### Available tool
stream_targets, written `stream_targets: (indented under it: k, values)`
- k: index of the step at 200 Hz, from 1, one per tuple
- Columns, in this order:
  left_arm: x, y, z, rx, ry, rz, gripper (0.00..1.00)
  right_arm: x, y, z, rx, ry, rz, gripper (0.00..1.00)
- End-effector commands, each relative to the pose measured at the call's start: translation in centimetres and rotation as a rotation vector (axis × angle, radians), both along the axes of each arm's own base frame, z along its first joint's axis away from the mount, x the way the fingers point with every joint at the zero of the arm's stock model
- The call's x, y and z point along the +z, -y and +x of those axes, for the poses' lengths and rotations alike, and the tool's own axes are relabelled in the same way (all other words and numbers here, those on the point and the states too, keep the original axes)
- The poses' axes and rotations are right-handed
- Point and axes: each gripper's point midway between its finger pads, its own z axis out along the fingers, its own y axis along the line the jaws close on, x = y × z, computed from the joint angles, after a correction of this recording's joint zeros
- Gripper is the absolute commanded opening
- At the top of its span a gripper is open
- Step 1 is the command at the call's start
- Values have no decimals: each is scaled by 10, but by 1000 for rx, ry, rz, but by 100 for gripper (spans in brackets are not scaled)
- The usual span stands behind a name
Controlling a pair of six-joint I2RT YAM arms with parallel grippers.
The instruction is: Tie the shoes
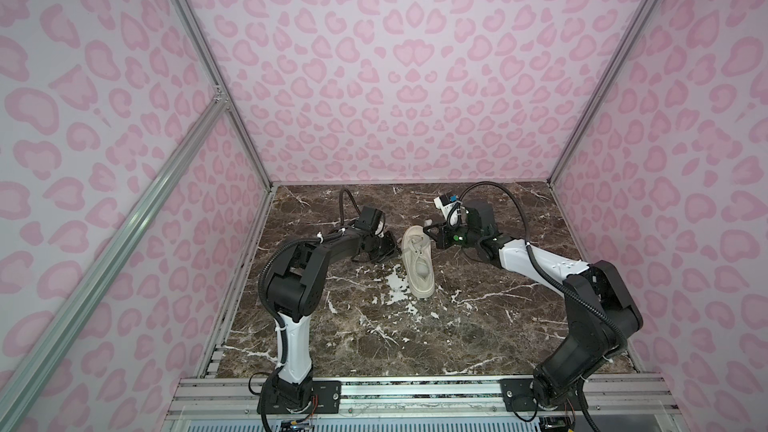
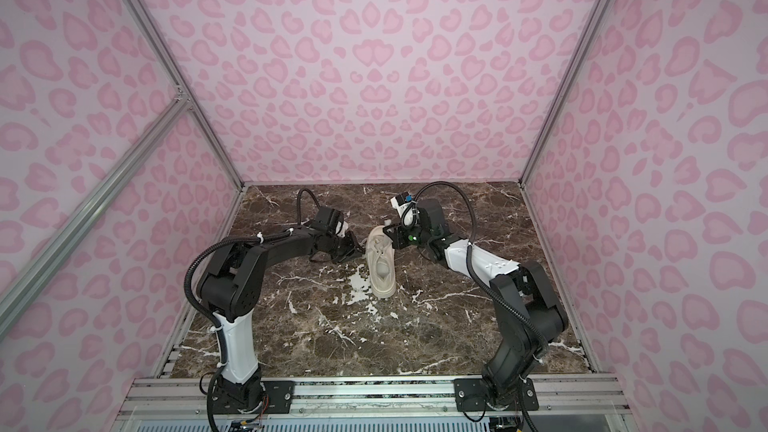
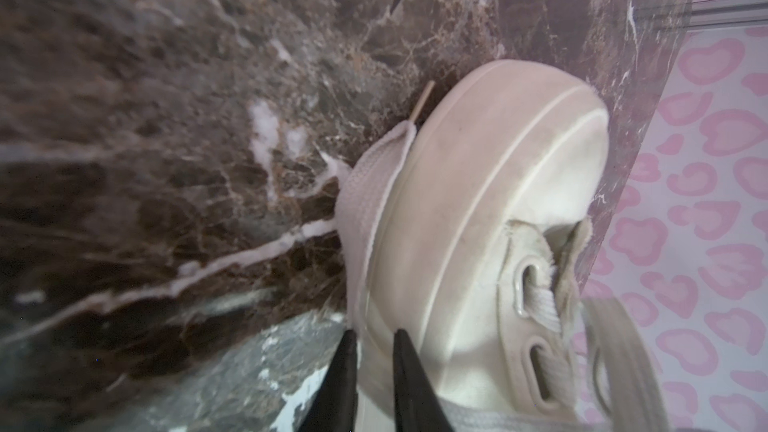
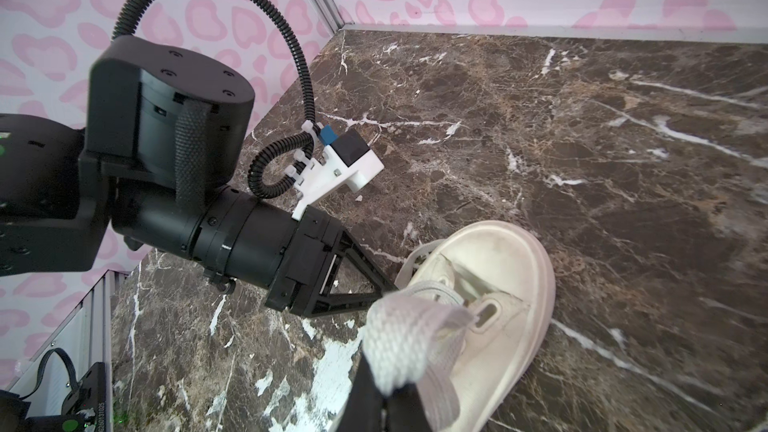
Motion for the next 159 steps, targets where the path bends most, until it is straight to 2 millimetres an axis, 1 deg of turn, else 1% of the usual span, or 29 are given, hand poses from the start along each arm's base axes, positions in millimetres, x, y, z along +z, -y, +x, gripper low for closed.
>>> stream_targets:
  k: [1, 14, 32, 82, 87, 103, 115, 122, 127, 130, 138, 159]
  values:
    - [8, 1, 8, 16, 41, -12, 8, -1, -1, 0, 5, 1, 6, 1]
    - [9, 1, 8, 15, 45, -11, 3, -1, -1, 0, 5, 1, 7, 1]
    - [11, -1, 8, 14, 54, 3, 3, -1, -1, -1, 1, 2, 5, 1]
    - [17, -14, 7, 21, 72, 64, 3, 1, 3, -1, -12, 6, 5, 1]
    - [17, -15, 7, 20, 71, 65, 7, 1, 3, -1, -11, 6, 5, 1]
    - [19, -15, 4, 19, 63, 53, 23, 0, 3, -1, -10, 4, 5, 1]
    - [22, -14, 0, 17, 61, 37, 32, 0, 2, -1, -8, 2, 5, 1]
    - [23, -14, -2, 18, 58, 29, 35, -1, 3, -2, -8, 2, 5, 1]
    - [23, -14, -4, 17, 56, 21, 35, -1, 2, -2, -7, 1, 5, 1]
    - [24, -13, -4, 17, 56, 14, 40, 0, 3, -2, -8, 3, 6, 1]
    - [25, -12, -7, 18, 45, -6, 43, -1, 3, -2, -6, 4, 4, 1]
    - [25, -6, -10, 41, 13, -88, 45, 0, 3, -2, -5, 4, 5, 1]
